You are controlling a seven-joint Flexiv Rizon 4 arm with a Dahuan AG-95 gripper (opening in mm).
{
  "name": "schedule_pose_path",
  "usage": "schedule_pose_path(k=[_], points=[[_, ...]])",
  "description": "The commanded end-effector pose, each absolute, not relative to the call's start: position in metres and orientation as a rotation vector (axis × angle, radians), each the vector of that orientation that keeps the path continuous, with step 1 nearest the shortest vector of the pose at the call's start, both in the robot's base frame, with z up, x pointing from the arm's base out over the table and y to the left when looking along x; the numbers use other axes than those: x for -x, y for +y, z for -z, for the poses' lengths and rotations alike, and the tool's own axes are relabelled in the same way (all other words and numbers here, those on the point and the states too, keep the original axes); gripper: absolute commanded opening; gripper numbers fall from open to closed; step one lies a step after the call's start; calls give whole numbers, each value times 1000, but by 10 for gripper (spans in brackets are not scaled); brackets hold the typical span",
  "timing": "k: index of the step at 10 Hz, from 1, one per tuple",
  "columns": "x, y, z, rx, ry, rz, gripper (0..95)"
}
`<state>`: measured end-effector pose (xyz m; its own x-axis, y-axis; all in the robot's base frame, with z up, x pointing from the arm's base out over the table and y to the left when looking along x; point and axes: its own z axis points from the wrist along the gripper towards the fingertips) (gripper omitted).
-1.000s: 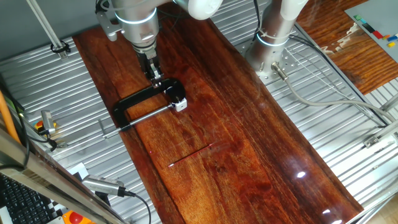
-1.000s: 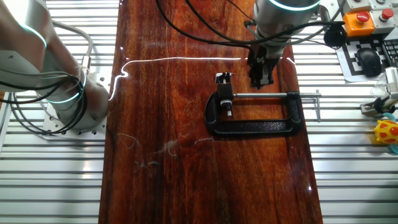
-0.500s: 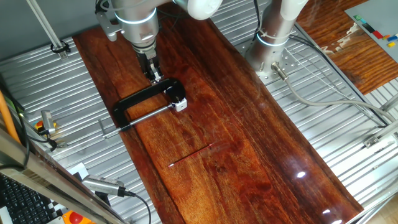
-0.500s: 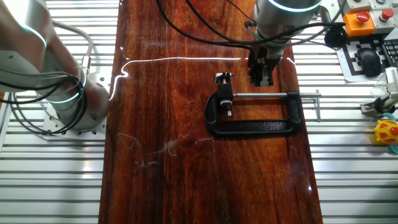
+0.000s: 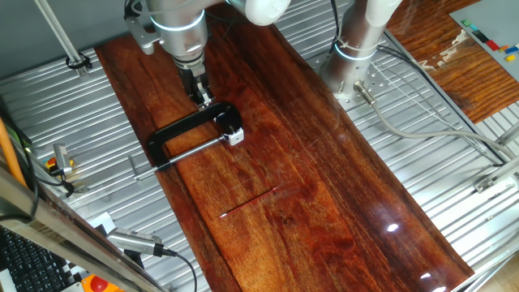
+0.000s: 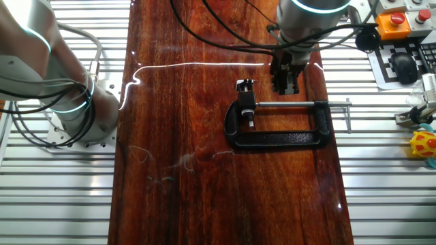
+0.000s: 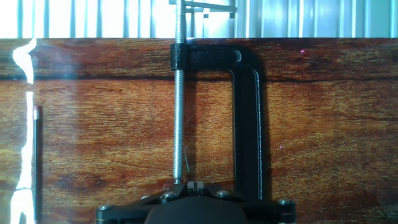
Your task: Insert the pencil into the pencil sharpener
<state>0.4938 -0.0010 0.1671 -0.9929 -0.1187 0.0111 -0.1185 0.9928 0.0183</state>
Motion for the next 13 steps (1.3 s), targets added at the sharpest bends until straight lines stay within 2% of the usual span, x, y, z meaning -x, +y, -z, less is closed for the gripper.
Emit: schedule_pose_path(k=[1,5,8,9,12,13], points=[[-488,-2,-164,-199,-3121,13,0],[-488,2,-158,-251,-3114,34,0],[-519,27,-149,-150,-3116,38,0],[-535,36,-137,-139,-3121,43,0],[-546,44,-130,-237,-3112,29,0],[-546,44,-130,-414,-3093,25,0]])
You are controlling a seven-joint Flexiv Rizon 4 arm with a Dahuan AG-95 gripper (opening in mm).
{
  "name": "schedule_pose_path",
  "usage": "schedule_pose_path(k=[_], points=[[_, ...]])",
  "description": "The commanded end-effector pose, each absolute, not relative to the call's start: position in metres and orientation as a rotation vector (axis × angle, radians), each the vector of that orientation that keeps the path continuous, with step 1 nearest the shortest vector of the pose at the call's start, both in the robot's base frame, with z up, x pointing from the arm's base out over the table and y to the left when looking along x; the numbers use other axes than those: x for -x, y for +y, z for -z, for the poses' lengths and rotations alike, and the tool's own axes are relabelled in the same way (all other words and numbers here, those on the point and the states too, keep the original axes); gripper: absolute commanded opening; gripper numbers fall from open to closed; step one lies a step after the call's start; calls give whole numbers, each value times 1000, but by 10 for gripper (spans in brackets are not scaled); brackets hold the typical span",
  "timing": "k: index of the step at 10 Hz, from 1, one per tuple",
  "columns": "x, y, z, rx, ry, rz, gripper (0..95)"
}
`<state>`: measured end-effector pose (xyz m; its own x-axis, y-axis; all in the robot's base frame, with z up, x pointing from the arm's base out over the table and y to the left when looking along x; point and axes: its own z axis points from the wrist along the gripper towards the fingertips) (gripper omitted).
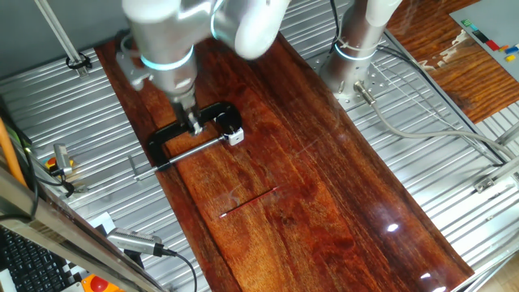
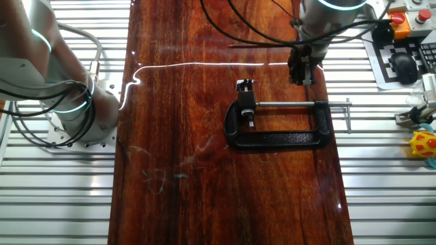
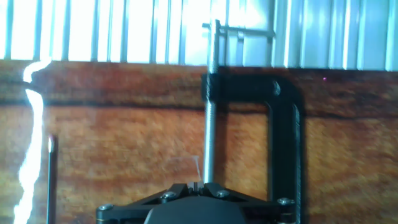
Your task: Insert the pencil into the pencil sharpener
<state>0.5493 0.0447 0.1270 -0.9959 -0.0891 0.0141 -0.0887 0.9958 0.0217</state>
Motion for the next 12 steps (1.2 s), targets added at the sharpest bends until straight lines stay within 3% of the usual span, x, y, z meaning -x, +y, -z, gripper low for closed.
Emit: schedule_pose_path(k=[1,7,12], points=[[-546,44,-130,-402,-3095,37,0],[-544,44,-130,-462,-3051,157,0],[-526,110,-98,-198,-3098,281,0]])
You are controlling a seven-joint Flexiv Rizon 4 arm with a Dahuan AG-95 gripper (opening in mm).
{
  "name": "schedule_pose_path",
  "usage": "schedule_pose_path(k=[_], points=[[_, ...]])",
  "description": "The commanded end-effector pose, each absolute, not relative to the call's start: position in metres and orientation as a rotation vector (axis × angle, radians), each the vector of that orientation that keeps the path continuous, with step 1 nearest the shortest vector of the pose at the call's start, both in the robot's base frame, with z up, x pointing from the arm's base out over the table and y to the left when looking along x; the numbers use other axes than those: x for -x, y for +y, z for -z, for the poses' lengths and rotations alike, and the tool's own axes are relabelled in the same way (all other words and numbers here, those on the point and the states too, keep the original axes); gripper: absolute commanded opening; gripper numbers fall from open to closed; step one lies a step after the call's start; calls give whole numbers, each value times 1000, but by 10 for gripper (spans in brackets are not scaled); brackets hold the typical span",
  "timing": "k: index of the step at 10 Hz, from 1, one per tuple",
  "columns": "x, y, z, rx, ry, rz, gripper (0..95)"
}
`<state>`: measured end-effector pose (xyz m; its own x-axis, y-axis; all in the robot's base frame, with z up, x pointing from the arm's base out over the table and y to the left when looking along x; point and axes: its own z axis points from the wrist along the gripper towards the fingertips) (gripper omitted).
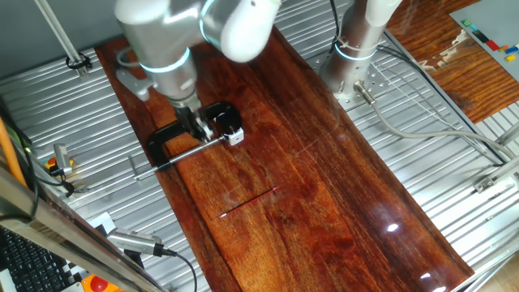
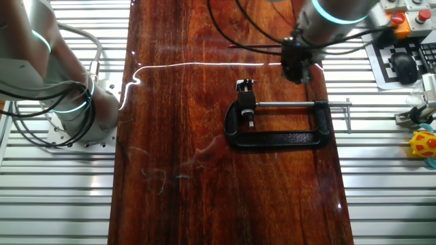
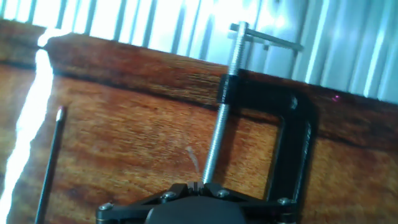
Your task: Insert the pencil into the pencil sharpener
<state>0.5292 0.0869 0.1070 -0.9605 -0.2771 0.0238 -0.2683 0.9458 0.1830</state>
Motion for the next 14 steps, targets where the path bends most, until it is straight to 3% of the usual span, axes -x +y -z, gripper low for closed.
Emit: schedule_pose_path(k=[1,4,12,13,14], points=[[-523,130,-93,-150,-3105,265,0],[-519,145,-89,-239,-3098,146,0],[-517,168,-80,-352,-3070,146,0],[-517,183,-76,-315,-3078,144,190],[-518,196,-72,-274,-3084,143,190]])
